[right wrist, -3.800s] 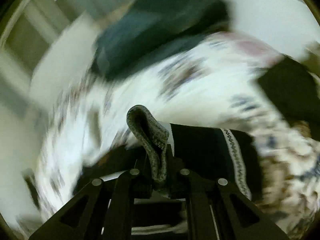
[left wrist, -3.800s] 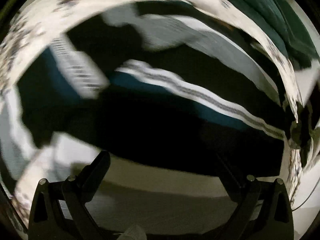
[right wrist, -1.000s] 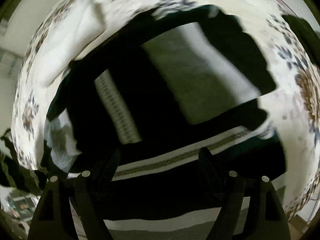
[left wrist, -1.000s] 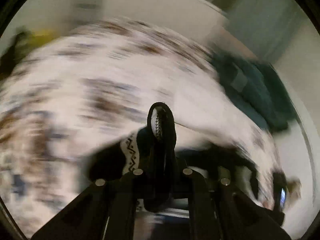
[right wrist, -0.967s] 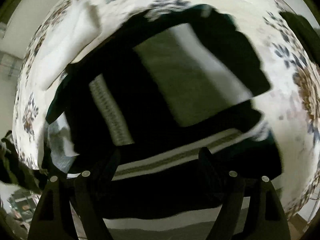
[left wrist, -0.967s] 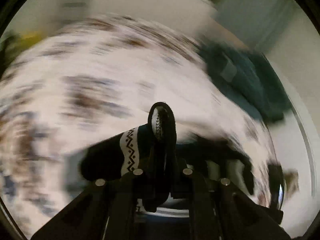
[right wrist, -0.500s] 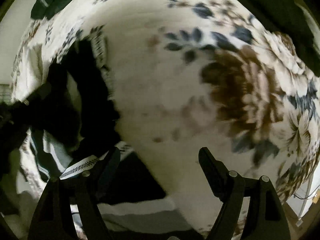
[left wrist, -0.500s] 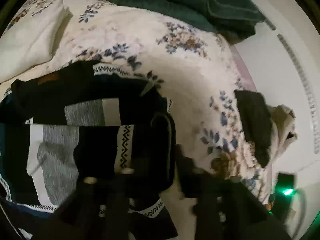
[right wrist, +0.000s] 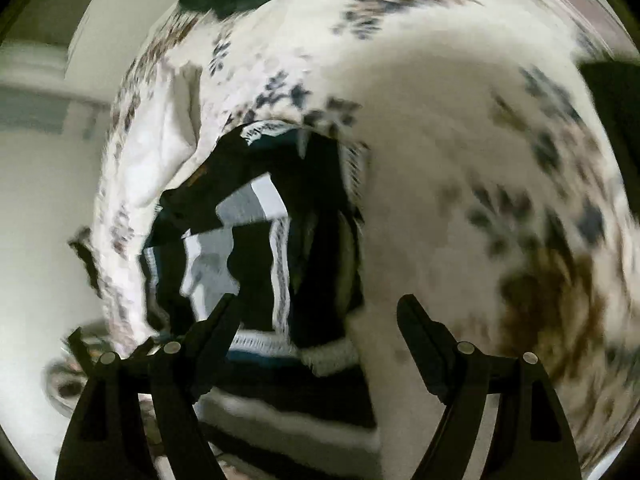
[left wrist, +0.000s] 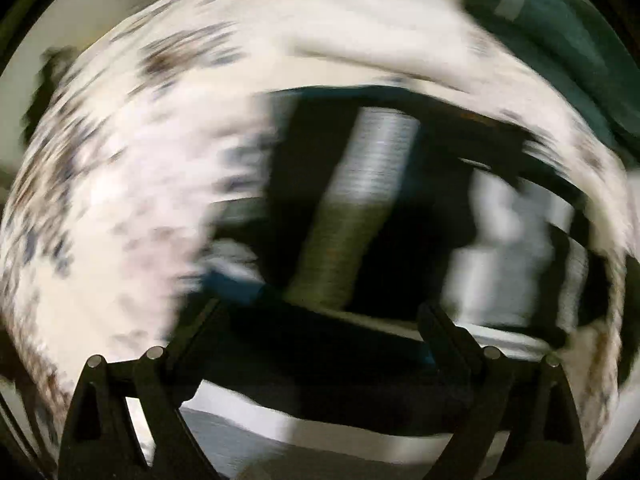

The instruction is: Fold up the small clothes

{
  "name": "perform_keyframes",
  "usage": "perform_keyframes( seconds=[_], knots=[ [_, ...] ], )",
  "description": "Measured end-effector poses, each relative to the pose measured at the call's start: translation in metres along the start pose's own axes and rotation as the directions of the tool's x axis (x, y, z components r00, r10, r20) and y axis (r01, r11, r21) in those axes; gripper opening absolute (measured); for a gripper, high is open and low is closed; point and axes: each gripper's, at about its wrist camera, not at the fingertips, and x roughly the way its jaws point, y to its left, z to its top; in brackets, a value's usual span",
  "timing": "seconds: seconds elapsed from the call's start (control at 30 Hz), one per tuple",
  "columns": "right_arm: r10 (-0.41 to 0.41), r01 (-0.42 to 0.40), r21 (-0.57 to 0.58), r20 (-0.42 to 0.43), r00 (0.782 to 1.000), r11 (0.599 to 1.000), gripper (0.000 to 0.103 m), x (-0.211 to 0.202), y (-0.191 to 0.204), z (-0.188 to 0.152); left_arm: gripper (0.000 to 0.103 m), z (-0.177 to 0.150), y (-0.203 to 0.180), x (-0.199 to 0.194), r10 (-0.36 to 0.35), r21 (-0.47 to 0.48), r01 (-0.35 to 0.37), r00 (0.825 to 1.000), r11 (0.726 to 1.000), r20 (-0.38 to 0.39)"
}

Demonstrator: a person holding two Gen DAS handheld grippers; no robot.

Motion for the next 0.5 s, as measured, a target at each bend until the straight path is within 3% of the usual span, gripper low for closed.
perform_keyframes(
  seconds=[0.07,0.1,0.13,0.17,0.2,0.27,0.33,0.37,0.43,0.5],
  knots=[
    [-0.072,0.070,-0.045,-0.049,0.996,0.997,0.082,0.034,0.011,0.019,0.096,0.008,0.025,0.008,0.029,-0.060,-0.028,1.000,0.998,0.011],
    [-0.097,0.093,-0.062,-0.077,0.992,0.994,0.072,0.053,0.015,0.029,0.096,0.010,0.034,0.011,0.031,-0.081,-0.030,0.999,0.996,0.017],
    [-0.105,0.098,-0.079,-0.097,0.990,0.992,0.034,0.067,0.019,0.030,0.096,0.015,0.042,0.014,0.027,-0.106,-0.024,0.999,0.994,0.029],
    [-0.148,0.136,-0.109,-0.114,0.982,0.985,0.010,0.078,0.025,0.033,0.096,0.019,0.047,0.015,0.028,-0.123,-0.023,0.999,0.992,0.041],
    [-0.158,0.146,-0.122,-0.095,0.983,0.982,0.008,0.078,0.029,0.033,0.096,0.023,0.050,0.017,0.024,-0.139,-0.016,0.998,0.990,0.053],
    [-0.128,0.132,-0.137,0.040,0.991,0.982,0.007,0.056,0.037,0.033,0.096,0.029,0.055,0.017,0.009,-0.166,0.004,0.997,0.986,0.075],
    [-0.155,0.184,-0.144,0.188,0.970,0.972,0.003,0.028,0.040,0.034,0.096,0.033,0.061,0.021,-0.015,-0.198,0.033,0.996,0.980,0.092],
    [-0.166,0.191,-0.126,0.187,0.968,0.974,0.004,0.026,0.035,0.037,0.096,0.033,0.063,0.021,-0.018,-0.206,0.037,0.996,0.978,0.091],
    [-0.194,0.194,-0.131,0.015,0.981,0.972,0.004,0.053,0.022,0.046,0.096,0.031,0.070,0.029,-0.039,-0.238,0.056,0.996,0.970,0.075],
    [-0.305,0.285,-0.166,-0.113,0.946,0.944,0.010,0.070,0.019,0.048,0.096,0.027,0.073,0.036,-0.065,-0.259,0.078,0.996,0.963,0.058]
  ],
)
